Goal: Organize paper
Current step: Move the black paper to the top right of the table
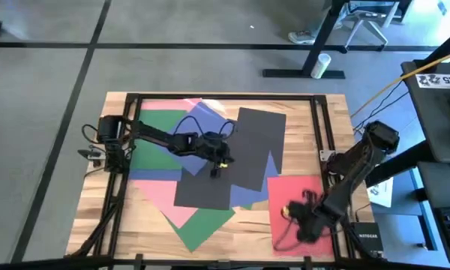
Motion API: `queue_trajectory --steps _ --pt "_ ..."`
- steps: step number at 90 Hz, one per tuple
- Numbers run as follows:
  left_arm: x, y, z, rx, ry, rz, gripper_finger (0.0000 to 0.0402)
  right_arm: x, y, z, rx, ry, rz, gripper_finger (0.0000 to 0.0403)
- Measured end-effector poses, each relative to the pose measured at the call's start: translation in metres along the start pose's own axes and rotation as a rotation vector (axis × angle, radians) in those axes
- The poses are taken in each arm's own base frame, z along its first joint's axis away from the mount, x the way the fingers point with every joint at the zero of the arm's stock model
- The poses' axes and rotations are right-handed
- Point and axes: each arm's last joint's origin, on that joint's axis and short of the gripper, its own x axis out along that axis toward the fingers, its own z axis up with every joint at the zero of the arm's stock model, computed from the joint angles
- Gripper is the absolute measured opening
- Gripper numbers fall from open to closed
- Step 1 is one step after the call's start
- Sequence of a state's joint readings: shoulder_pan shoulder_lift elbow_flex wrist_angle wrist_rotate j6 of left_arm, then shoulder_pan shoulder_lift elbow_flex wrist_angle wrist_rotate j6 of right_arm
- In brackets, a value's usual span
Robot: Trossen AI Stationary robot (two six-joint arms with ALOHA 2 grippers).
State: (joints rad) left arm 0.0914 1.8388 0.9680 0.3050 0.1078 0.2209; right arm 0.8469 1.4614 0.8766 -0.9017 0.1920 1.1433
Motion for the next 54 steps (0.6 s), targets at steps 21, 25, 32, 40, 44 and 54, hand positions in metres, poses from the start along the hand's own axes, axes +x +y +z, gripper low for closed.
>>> queue_trajectory --steps 21,25,32,40,44,54 --pt "-0.001 0.003 0.006 0.038 -0.03 0.011 0.0 0.014 -0.063 0.068 0.077 -0.128 -0.226 0.0001" --pt "-0.001 0.004 0.006 0.045 -0.037 0.016 0.0 0.018 -0.076 0.08 0.107 -0.145 -0.25 0.0001" --pt "-0.001 0.006 0.006 0.042 -0.039 0.019 0.0 0.025 -0.097 0.096 0.16 -0.159 -0.271 0.0" --pt "-0.001 0.007 0.006 0.036 -0.038 0.021 0.0 0.035 -0.122 0.105 0.207 -0.141 -0.285 0.0" --pt "-0.001 0.007 0.006 0.029 -0.036 0.021 0.0 0.04 -0.133 0.108 0.22 -0.129 -0.265 0.0" --pt "0.001 0.006 0.004 0.02 -0.03 0.019 0.0 0.053 -0.152 0.111 0.254 -0.122 -0.191 0.0"
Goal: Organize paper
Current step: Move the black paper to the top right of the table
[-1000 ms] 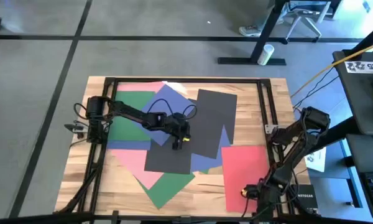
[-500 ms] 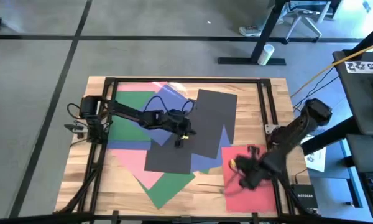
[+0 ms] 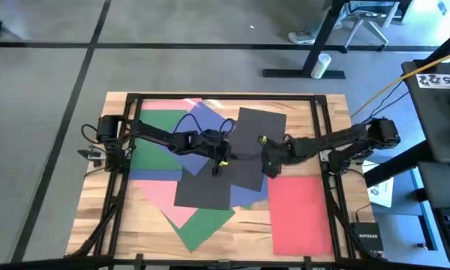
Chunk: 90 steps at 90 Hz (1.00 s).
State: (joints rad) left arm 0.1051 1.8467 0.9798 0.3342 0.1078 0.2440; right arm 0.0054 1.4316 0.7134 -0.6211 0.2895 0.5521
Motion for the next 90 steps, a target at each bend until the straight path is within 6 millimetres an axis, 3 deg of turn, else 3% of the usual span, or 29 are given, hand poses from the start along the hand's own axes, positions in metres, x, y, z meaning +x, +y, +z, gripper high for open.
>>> queue_trajectory --steps 17,47,90 --pt "0.007 -0.002 -0.012 -0.074 0.07 -0.015 0.0 0.015 -0.018 -0.001 0.067 0.051 0.033 0.0" --pt "0.025 -0.014 -0.034 -0.131 0.133 -0.041 0.0 0.029 -0.031 -0.008 0.113 0.081 0.066 0.0" --pt "0.019 -0.023 -0.05 -0.15 0.301 -0.062 0.0 0.033 -0.048 -0.013 0.155 0.145 -0.013 0.0"
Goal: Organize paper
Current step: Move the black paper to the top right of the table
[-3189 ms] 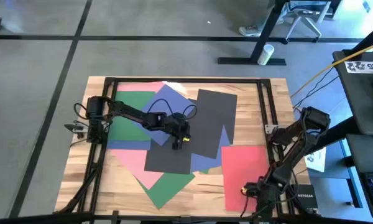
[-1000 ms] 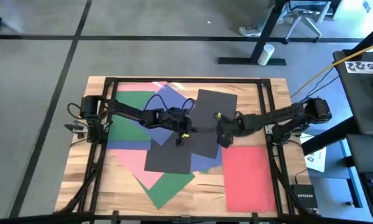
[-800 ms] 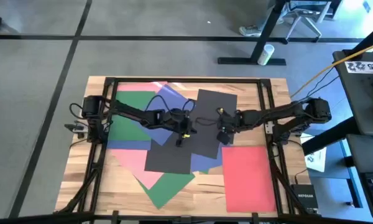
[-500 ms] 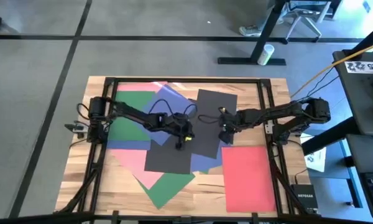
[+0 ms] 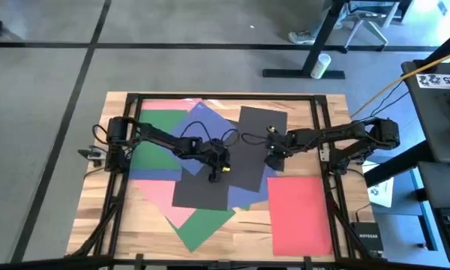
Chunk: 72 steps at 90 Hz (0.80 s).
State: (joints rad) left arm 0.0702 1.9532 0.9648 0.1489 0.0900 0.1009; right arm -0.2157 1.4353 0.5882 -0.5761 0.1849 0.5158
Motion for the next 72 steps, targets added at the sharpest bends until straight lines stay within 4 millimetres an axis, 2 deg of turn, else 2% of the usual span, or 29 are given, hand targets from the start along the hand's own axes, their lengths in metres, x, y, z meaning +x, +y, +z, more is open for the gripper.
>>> queue_trajectory --steps 23,34,47,57,72 --pt "-0.005 -0.006 -0.003 -0.01 0.045 -0.015 0.0 0.002 -0.013 0.002 0.046 0.005 -0.097 0.0" --pt "-0.009 -0.008 -0.001 -0.011 0.037 -0.016 0.0 -0.004 -0.012 0.004 0.05 -0.024 -0.097 0.0" --pt "-0.02 -0.008 0.005 -0.008 0.017 -0.014 0.0 -0.025 -0.005 0.013 0.044 -0.129 -0.008 0.0" --pt "-0.03 -0.006 0.019 0.016 -0.077 -0.002 0.0 -0.037 0.003 0.012 0.019 -0.17 0.086 0.0" --pt "-0.032 0.001 0.024 0.037 -0.127 0.025 0.0 -0.038 0.016 0.007 -0.022 -0.164 0.142 0.0"
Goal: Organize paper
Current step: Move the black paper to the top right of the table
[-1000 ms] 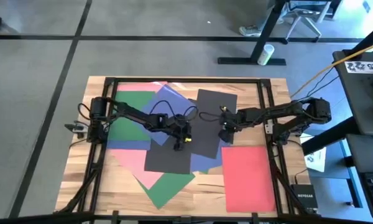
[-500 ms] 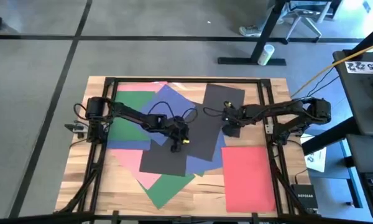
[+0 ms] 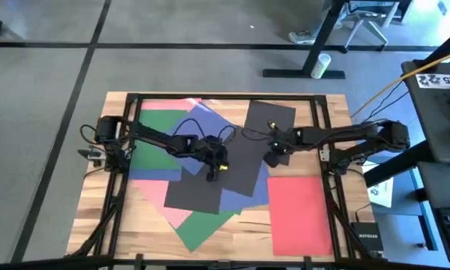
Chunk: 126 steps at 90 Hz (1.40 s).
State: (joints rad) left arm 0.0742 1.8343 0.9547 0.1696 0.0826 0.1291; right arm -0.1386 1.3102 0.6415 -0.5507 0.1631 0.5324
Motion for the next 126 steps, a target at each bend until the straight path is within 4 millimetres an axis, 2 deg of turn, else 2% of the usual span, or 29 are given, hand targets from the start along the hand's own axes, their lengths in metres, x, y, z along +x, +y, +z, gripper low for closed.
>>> queue_trajectory --steps 23,52,63,77,104,126 --pt "0.001 0.014 0.015 -0.028 -0.182 0.07 0.0 0.016 0.004 -0.008 -0.014 0.063 -0.02 0.0" --pt "0.03 0.013 -0.009 -0.074 -0.107 0.04 0.0 0.018 0.004 -0.009 -0.01 0.075 -0.007 0.0" --pt "0.034 0.013 -0.013 -0.085 -0.095 0.038 0.0 0.018 0.005 -0.01 -0.009 0.09 0.014 0.0" --pt "0.035 0.011 -0.023 -0.102 0.01 0.026 0.0 0.018 0.003 -0.012 -0.016 0.114 0.0 0.0" --pt "0.031 0.001 -0.029 -0.091 0.128 -0.003 0.0 0.023 -0.002 -0.025 0.002 0.181 -0.008 0.0" --pt "0.015 -0.004 -0.026 -0.081 0.198 -0.018 0.0 0.025 -0.006 -0.032 0.02 0.214 -0.027 0.0"
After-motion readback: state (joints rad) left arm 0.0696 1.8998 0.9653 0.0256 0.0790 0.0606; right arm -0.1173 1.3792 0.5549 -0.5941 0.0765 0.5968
